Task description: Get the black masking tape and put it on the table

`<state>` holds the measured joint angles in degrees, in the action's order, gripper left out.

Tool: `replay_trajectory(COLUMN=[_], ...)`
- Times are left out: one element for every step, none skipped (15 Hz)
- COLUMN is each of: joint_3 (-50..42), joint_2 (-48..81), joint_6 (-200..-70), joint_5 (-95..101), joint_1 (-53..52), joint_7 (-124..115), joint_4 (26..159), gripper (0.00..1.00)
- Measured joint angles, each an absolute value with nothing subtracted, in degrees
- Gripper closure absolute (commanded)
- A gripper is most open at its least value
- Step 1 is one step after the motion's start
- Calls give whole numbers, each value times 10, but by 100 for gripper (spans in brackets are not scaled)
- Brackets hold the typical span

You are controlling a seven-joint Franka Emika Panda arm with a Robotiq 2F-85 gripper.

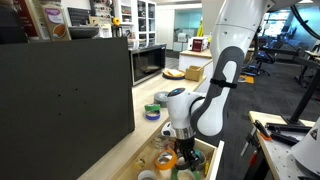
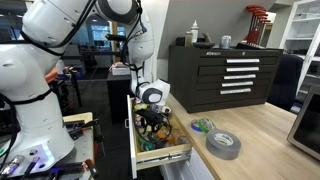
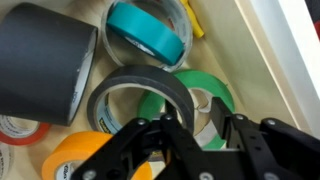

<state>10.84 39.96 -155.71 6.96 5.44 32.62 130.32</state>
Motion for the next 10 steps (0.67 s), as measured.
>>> replay_trajectory(joint_3=[108, 109, 109, 109, 110, 110, 111, 112, 112, 112], joint_2=[400, 400, 400, 400, 399, 398, 395, 391, 384, 373], joint_6=[-1557, -1557, -1557, -1557, -1557, -1557, -1557, -1557, -1558, -1558], joint_5=[70, 70, 70, 70, 70, 70, 70, 70, 70, 70], joint_1=[55, 55, 55, 55, 55, 55, 55, 55, 55, 55], joint_7=[327, 327, 327, 327, 327, 327, 327, 327, 327, 327], joint_4=[1303, 1303, 1303, 1303, 1303, 1304, 1306, 1310, 1316, 1325], gripper=[93, 96, 97, 98, 95, 95, 95, 95, 95, 95])
